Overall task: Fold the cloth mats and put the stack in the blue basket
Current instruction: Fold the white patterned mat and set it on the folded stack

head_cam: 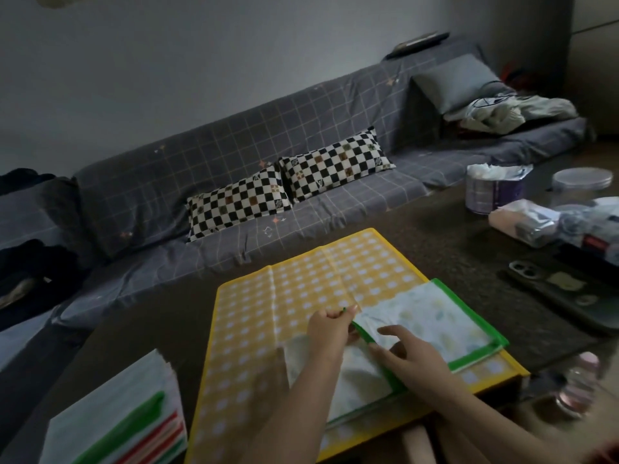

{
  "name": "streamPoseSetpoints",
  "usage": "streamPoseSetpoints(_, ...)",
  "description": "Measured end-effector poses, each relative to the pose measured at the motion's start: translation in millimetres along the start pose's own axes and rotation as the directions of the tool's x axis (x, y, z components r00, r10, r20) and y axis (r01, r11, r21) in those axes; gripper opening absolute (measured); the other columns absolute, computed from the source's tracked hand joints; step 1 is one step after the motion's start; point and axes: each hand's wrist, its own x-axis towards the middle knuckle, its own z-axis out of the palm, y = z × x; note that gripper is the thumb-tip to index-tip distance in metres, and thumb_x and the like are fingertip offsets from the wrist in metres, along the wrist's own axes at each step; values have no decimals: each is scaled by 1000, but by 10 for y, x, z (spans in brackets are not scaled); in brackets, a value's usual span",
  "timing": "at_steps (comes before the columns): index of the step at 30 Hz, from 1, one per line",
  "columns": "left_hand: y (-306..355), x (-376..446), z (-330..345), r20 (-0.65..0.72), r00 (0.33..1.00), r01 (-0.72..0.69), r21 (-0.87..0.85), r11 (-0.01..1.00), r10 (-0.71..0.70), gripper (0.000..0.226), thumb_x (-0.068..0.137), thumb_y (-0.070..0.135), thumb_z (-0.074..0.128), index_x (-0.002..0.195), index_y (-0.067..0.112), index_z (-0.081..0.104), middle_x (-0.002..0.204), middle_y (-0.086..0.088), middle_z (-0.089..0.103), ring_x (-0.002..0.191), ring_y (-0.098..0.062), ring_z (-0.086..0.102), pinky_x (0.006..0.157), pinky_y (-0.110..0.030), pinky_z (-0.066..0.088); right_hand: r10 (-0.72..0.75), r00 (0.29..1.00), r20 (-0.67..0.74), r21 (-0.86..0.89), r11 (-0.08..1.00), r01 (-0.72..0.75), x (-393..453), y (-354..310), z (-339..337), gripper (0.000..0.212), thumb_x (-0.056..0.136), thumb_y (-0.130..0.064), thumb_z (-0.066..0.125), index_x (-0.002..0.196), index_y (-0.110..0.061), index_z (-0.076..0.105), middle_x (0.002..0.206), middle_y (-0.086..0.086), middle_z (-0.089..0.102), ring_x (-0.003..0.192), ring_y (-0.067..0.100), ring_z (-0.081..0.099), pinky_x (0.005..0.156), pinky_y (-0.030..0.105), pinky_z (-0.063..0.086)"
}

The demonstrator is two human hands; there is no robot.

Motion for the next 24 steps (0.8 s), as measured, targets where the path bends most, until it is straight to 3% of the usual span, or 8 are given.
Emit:
streamPoseSetpoints(3, -82, -12, 3, 36, 999, -29, 55, 998, 27, 27, 81, 29, 75, 84, 7, 60, 64, -6, 65, 53, -16, 61, 57, -29, 55, -43, 998, 43, -171, 984, 50, 11, 15, 15, 41, 87, -40, 60, 125, -43, 45, 89, -9, 64, 80, 6, 61, 75, 22, 52)
streamPoseSetpoints(5, -115, -25, -56, 36, 987, -158, 139, 978, 154, 24, 84, 34, 70, 84, 11, 63, 72, -2, 66, 60, -14, 61, 59, -26, 50, -80, 996, 36, -274, 958, 87, 5, 19, 37, 37, 88, -42, 58, 124, -45, 50, 91, -12, 59, 85, 6, 59, 73, 17, 47)
streamPoseSetpoints(9, -247, -7, -344, 162, 851, -511, 477, 715, 500, 33, 93, 41, 50, 93, 15, 71, 98, 9, 62, 93, -8, 57, 82, -25, 44, -153, 988, -1, -346, 927, 144, 14, 69, 109, 30, 89, -46, 53, 118, -42, 59, 96, -12, 59, 86, 6, 57, 62, 12, 39)
streamPoseSetpoints(12, -404, 63, -518, 315, 818, -567, 589, 576, 482, 50, 87, 50, 35, 109, 25, 72, 125, 9, 62, 118, -7, 52, 106, -34, 37, -176, 984, -20, -344, 925, 158, 21, 74, 142, 29, 88, -49, 52, 115, -42, 60, 91, -14, 56, 77, 4, 54, 57, 11, 39)
streamPoseSetpoints(15, -434, 54, -532, 390, 816, -563, 702, 437, 426, 42, 97, 48, 32, 126, 37, 60, 142, 13, 47, 133, -6, 37, 113, -32, 21, -198, 979, -39, -409, 897, 166, -2, 76, 193, 31, 88, -50, 51, 117, -45, 57, 88, -15, 49, 77, 5, 55, 52, 11, 34)
streamPoseSetpoints(18, -378, 30, -516, 389, 842, -530, 726, 437, 375, 40, 100, 48, 29, 132, 41, 53, 145, 15, 43, 136, -10, 32, 112, -32, 18, -218, 975, -35, -476, 862, 175, -28, 64, 243, 32, 89, -48, 48, 121, -46, 53, 93, -14, 47, 89, 8, 60, 55, 12, 33)
streamPoseSetpoints(21, -356, 11, -525, 385, 858, -511, 707, 489, 339, 46, 98, 52, 24, 132, 41, 53, 144, 13, 44, 134, -13, 32, 112, -34, 21, -201, 979, -36, -476, 865, 160, 3, 36, 237, 31, 92, -45, 46, 122, -44, 53, 103, -11, 55, 95, 10, 59, 66, 21, 43)
streamPoseSetpoints(24, -362, -85, -507, 351, 875, -483, 685, 546, 335, 45, 99, 48, 27, 134, 36, 53, 145, 8, 43, 135, -16, 30, 113, -34, 20, -184, 981, -62, -487, 863, 131, 82, 71, 124, 31, 91, -34, 49, 120, -43, 55, 107, -10, 58, 104, 13, 54, 75, 25, 44)
